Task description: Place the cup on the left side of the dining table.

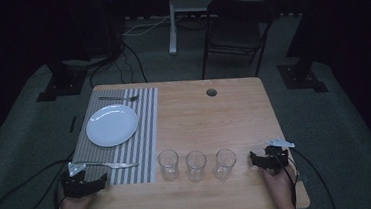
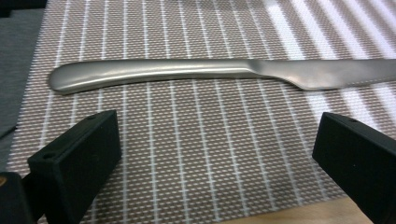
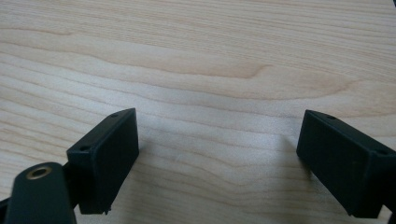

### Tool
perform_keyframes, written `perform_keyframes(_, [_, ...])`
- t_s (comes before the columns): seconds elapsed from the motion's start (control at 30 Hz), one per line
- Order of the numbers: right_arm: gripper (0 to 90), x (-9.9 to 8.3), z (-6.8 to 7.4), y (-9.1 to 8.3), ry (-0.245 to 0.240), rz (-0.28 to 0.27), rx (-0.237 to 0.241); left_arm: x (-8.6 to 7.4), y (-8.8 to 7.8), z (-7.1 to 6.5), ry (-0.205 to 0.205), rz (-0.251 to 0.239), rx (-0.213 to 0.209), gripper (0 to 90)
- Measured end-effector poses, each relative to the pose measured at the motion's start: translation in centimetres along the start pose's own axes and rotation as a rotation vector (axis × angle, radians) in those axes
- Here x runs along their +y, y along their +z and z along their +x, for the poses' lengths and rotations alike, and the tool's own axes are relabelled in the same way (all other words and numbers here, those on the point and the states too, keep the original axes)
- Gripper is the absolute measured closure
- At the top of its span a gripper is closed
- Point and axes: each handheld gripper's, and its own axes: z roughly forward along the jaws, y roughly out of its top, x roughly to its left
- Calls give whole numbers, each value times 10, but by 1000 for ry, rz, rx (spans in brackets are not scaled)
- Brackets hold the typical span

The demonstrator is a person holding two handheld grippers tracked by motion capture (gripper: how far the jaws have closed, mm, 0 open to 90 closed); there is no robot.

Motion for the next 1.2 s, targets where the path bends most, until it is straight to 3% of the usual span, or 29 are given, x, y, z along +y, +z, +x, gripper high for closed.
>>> perform_keyframes(0.13, [124,0,0,0,1,0,0,0,0,-5,49,5,28,17])
perform_keyframes(0.27, [124,0,0,0,0,0,0,0,-1,-8,59,8,31,17])
perform_keyframes(0.4, [124,0,0,0,0,0,0,2,-5,-10,66,5,-12,17])
perform_keyframes(0.43, [124,0,0,0,0,0,0,3,-6,-12,86,4,-22,34])
perform_keyframes(0.63, [124,0,0,0,0,0,0,3,-5,-15,94,4,-24,38])
perform_keyframes(0.7, [124,0,0,0,0,0,0,3,-6,-16,103,-6,-49,38])
perform_keyframes(1.17, [124,0,0,0,0,0,0,8,-13,-29,131,-53,-79,38])
perform_keyframes(1.2, [124,0,0,0,0,0,0,9,-13,-30,131,-57,-97,38])
